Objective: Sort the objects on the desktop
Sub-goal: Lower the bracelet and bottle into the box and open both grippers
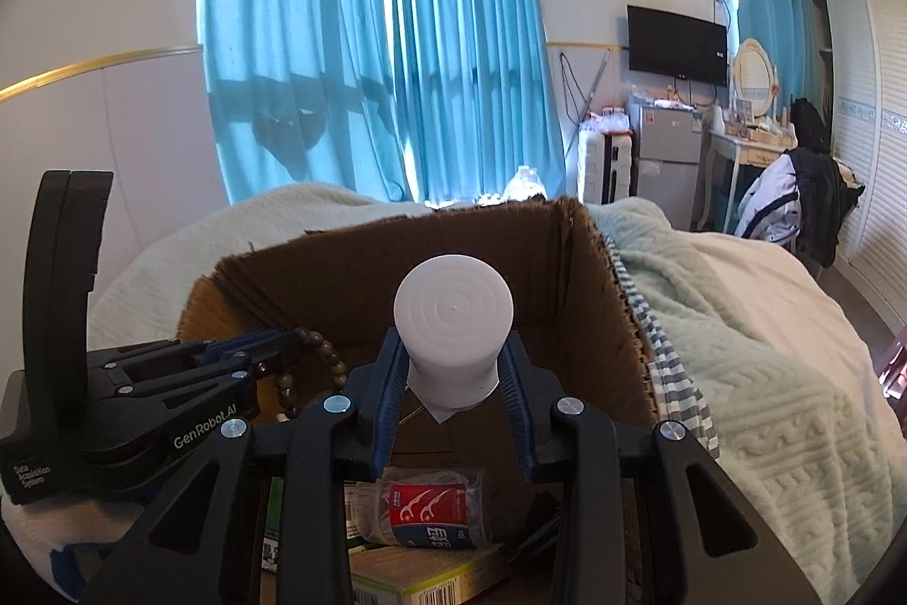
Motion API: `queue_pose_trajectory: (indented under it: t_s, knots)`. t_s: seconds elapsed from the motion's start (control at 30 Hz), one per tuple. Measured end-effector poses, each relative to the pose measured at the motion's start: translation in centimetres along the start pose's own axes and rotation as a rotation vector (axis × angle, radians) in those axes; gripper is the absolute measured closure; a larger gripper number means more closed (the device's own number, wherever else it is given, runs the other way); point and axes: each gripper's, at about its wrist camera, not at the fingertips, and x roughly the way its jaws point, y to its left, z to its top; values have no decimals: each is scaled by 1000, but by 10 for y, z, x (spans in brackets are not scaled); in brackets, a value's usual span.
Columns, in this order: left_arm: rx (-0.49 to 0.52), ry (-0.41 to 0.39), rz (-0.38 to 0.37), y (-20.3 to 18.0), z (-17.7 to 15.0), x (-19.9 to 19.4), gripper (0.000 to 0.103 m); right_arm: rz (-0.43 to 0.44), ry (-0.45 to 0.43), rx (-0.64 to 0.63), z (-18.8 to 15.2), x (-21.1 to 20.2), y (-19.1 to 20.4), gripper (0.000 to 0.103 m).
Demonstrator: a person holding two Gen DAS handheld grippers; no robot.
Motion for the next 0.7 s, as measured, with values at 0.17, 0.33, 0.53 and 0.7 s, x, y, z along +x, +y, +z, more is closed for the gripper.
queue_pose_trajectory:
  t_s: [0.17, 0.33, 0.53, 0.7]
  knots:
    - [-2, -6, 16, -1, 4, -8, 65, -15, 8, 7, 0, 5, -5, 71]
    - [1, -46, 31, -2, 10, -35, 52, -39, -36, 4, 9, -12, -6, 57]
    - [-12, -88, 33, -6, 25, -64, 44, -51, -83, 8, 24, -45, -6, 54]
    - [-10, -131, 29, -11, 34, -93, 35, -60, -118, -1, 35, -79, 0, 49]
